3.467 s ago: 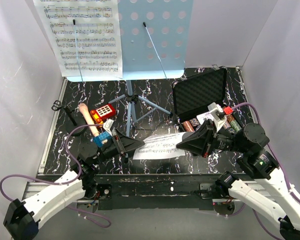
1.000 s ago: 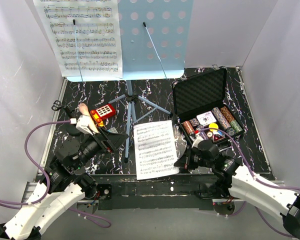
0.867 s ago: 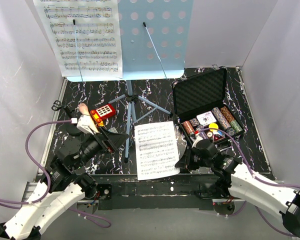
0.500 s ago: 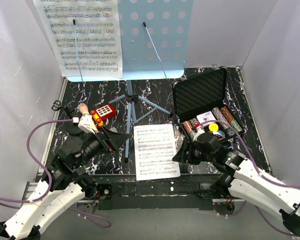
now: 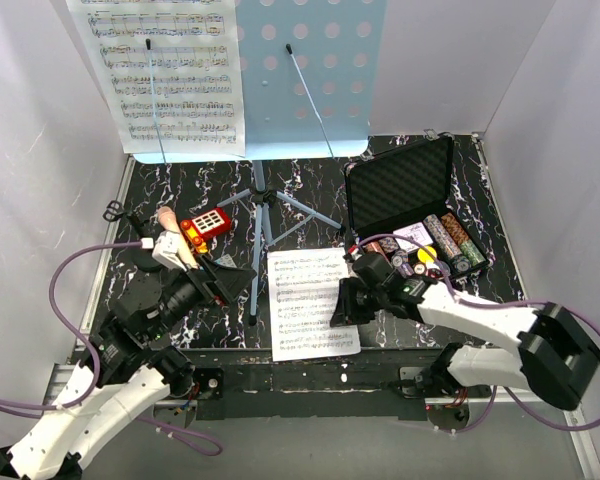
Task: Pack up the instrument practice props
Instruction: Place the sheet music at the center of the board.
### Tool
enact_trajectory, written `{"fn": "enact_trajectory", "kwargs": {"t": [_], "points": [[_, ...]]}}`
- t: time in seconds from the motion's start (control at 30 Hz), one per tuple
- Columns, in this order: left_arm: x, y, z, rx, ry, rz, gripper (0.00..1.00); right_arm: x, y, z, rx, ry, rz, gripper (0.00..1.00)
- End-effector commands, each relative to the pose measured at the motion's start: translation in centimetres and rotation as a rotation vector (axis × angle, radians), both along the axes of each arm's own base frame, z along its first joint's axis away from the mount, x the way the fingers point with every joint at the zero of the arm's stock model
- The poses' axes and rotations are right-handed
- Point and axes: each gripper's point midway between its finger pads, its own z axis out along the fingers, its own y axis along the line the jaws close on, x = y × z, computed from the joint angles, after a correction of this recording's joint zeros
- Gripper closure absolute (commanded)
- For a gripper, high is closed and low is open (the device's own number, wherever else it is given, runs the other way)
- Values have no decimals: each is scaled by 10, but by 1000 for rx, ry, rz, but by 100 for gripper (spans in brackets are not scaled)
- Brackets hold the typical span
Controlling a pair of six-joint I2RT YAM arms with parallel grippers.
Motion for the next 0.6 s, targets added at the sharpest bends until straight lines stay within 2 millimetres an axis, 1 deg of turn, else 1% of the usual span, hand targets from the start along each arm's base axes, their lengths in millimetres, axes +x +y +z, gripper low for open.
{"fn": "enact_trajectory", "kwargs": {"t": [0.0, 0.1, 0.2, 0.3, 0.4, 0.57], "points": [[-2, 10, 2, -4, -3, 36, 2, 12, 39, 9, 144, 17, -5, 72], [-3, 14, 1, -6, -3, 48, 2, 19, 49, 2, 139, 35, -18, 71], [-5, 17, 0, -5, -2, 56, 2, 23, 51, -11, 111, 68, -35, 71], [-6, 19, 0, -7, -5, 60, 2, 28, 50, -22, 90, 102, -68, 70], [-6, 19, 0, -7, -6, 64, 2, 38, 54, -24, 100, 109, -89, 69], [-6, 21, 0, -2, -10, 67, 2, 51, 57, -34, 113, 162, -133, 69]]}}
